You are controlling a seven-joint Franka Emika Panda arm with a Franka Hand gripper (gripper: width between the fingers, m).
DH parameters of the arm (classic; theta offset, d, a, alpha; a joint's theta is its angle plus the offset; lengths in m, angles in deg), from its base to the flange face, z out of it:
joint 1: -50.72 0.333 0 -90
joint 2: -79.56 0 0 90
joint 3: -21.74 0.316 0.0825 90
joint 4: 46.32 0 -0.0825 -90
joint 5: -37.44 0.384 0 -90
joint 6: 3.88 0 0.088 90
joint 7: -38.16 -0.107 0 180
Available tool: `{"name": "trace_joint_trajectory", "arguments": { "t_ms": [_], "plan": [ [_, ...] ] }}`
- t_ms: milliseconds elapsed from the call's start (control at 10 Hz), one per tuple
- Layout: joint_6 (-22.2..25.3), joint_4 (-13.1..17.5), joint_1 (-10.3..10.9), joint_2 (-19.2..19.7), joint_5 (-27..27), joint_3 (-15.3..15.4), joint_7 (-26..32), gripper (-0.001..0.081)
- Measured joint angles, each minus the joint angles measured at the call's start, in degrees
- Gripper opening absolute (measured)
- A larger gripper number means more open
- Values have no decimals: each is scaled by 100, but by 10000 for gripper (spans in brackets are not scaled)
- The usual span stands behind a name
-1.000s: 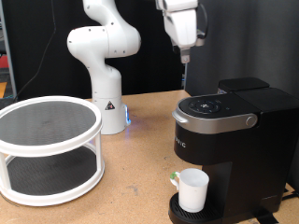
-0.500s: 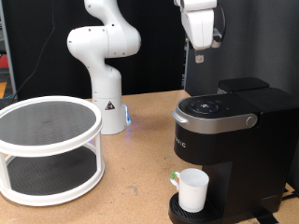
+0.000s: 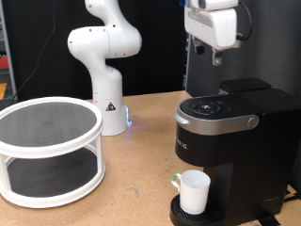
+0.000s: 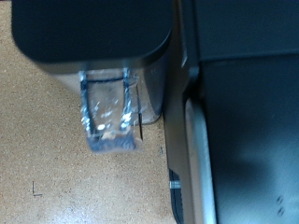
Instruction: Make a cup of coffee with the keurig machine
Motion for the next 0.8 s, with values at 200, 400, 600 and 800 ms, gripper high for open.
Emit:
{"name": "trace_joint_trajectory", "arguments": {
  "t_ms": [200, 400, 600, 800],
  "plan": [
    [254, 531, -28, 434, 1, 67, -545, 803],
    [367, 746, -39, 647, 0, 85, -744, 803],
    [313, 712, -38, 619, -15, 67, -67, 803],
    [345, 828, -40, 635, -20, 59, 226, 803]
  ]
}}
